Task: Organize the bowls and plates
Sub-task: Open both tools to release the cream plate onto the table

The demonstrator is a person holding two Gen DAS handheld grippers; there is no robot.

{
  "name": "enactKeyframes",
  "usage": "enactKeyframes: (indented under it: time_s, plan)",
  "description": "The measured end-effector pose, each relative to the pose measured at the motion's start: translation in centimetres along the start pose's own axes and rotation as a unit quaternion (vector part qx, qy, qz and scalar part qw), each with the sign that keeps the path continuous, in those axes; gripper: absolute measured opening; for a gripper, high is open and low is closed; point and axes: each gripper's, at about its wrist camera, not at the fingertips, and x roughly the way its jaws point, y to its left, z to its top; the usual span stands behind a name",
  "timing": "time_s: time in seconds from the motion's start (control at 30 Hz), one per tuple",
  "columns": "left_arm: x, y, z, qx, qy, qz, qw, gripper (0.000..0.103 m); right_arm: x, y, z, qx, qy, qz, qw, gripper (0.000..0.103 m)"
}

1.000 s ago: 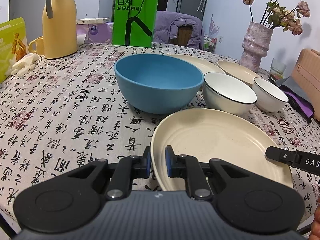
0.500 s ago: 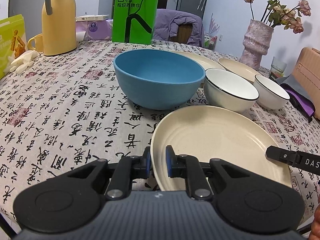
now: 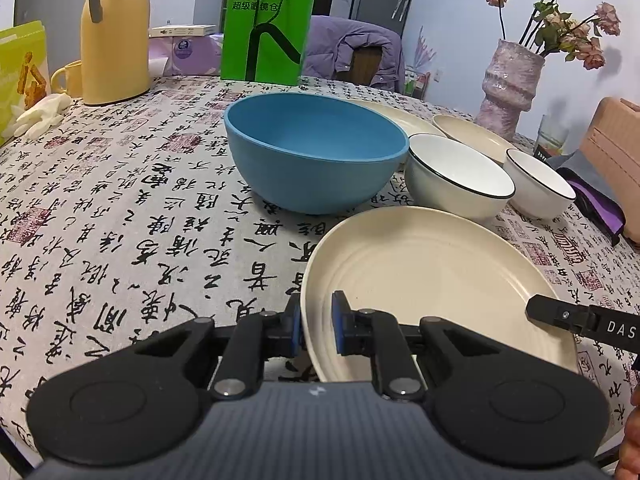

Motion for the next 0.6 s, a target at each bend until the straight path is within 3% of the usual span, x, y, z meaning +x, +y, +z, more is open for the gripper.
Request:
enactKeyframes:
  time_s: [0.17, 0.33, 0.47, 0.6]
  plan:
    - [-0.1, 0.4, 0.1, -0.004, 0.000, -0.005, 1.0000, 0.017, 0.0, 0.2, 0.2, -0.002, 0.000, 0.006, 1.000, 0.014]
    - [-0.7, 0.3, 0.4, -0.001, -0.014, -0.006, 0.9999, 0.032, -0.3, 0.2, 0.3, -0.003, -0.008, 0.008, 1.000, 0.016]
    - [-1.3, 0.3, 0.7, 0.001, -0.030, -0.004, 0.9996, 0.044, -0.8, 0.3, 0.4, -0.005, -0.020, 0.018, 1.000, 0.027]
    - [-2.1, 0.4, 1.0, 0.002, -0.046, -0.006, 0.9989, 0.064, -1.3, 0.8, 0.4, -0.014, -0.029, 0.024, 0.999, 0.054]
